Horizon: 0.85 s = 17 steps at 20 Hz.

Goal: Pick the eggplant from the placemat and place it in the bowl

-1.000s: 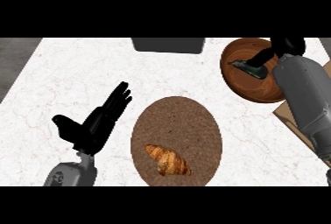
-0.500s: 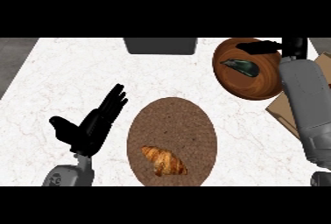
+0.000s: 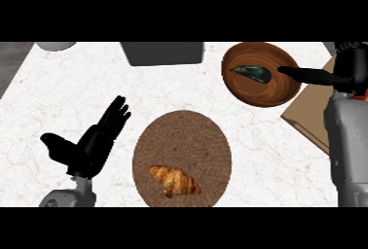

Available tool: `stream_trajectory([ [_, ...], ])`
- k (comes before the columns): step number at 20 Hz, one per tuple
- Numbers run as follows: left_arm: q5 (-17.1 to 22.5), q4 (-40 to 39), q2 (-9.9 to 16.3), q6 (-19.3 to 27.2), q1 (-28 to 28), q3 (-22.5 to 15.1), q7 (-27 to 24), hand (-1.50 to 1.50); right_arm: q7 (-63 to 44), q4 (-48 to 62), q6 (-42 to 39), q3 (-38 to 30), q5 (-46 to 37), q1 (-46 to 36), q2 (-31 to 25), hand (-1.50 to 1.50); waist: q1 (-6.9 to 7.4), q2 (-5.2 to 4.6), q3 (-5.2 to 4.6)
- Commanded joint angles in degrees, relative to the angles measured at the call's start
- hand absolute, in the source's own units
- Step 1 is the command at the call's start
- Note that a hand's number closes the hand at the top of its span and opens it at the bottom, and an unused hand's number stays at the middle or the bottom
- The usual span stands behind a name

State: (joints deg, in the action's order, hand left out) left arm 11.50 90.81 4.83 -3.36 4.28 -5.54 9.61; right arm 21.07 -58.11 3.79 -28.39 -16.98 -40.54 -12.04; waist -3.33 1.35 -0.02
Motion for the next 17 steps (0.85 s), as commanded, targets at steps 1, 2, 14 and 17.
stream_trajectory([
  [1, -0.8, -0.1, -0.4, 1.2, -2.2, 0.2, -1.1, 0.00, 1.6, -14.4, -6.0, 1.6, 3.9, 10.9, 3.1, -1.50, -2.16, 0.76, -0.10],
  [2, 0.2, 1.7, 0.5, 1.1, -1.8, 1.0, 1.0, 0.00, 2.8, -17.3, -8.1, 0.7, 5.6, 14.5, 2.5, -1.50, -2.26, 0.80, -0.04],
  [14, 1.1, 4.2, 2.1, 0.6, -3.6, 3.1, 0.5, 0.00, 17.0, -46.2, -24.9, 1.8, 12.6, 63.1, 11.2, 1.50, -3.90, 0.28, -0.03],
  [17, 0.3, 2.8, 0.6, 0.9, -3.0, 1.7, -0.3, 0.00, 25.3, -46.8, -28.8, 6.9, 9.3, 76.0, 11.9, 1.50, -3.15, -0.34, 0.05],
])
